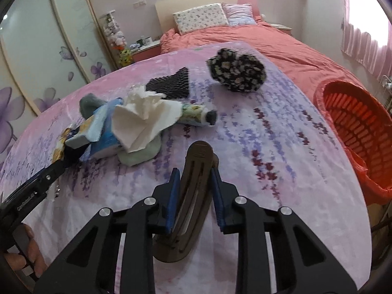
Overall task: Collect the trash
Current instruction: 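Grasp the dark brown slotted insole with the right tool while the left tool returns to the table, then grasp the yellow snack bag by its end with the left tool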
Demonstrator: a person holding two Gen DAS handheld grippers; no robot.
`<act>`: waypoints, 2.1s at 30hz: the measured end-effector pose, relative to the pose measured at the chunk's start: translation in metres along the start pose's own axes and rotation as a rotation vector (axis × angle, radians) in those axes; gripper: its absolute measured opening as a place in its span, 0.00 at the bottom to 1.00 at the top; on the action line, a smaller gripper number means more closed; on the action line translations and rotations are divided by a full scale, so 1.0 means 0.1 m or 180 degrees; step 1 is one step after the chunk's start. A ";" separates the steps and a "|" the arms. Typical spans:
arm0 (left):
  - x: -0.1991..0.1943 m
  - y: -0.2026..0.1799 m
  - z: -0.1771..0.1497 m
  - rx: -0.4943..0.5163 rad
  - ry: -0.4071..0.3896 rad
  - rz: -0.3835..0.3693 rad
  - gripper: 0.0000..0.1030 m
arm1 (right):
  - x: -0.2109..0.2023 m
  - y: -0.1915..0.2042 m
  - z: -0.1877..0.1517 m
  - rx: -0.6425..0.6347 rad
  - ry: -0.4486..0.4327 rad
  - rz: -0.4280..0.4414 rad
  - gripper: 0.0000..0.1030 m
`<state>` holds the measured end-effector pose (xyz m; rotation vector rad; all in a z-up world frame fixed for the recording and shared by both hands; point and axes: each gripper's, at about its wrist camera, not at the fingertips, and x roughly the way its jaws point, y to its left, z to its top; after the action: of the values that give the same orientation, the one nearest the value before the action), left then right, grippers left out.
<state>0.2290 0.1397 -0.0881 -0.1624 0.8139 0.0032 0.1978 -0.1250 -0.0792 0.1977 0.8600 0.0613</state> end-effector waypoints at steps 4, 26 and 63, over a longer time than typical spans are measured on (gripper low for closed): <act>0.01 -0.02 -0.01 -0.0008 -0.0010 -0.0051 0.64 | 0.01 0.06 -0.01 -0.0117 -0.0006 0.0000 0.27; 0.21 0.41 0.15 -0.0257 0.0157 0.0116 0.41 | 0.15 -0.31 0.23 -0.0063 0.0073 -0.0229 0.25; 0.38 0.55 0.39 -0.0161 0.0185 0.0127 0.37 | 0.24 -0.43 0.31 -0.0068 0.0056 -0.0399 0.33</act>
<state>0.2793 0.1973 -0.0969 -0.1946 0.8753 0.0570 0.2355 -0.1682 -0.0856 0.1231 0.8873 -0.0450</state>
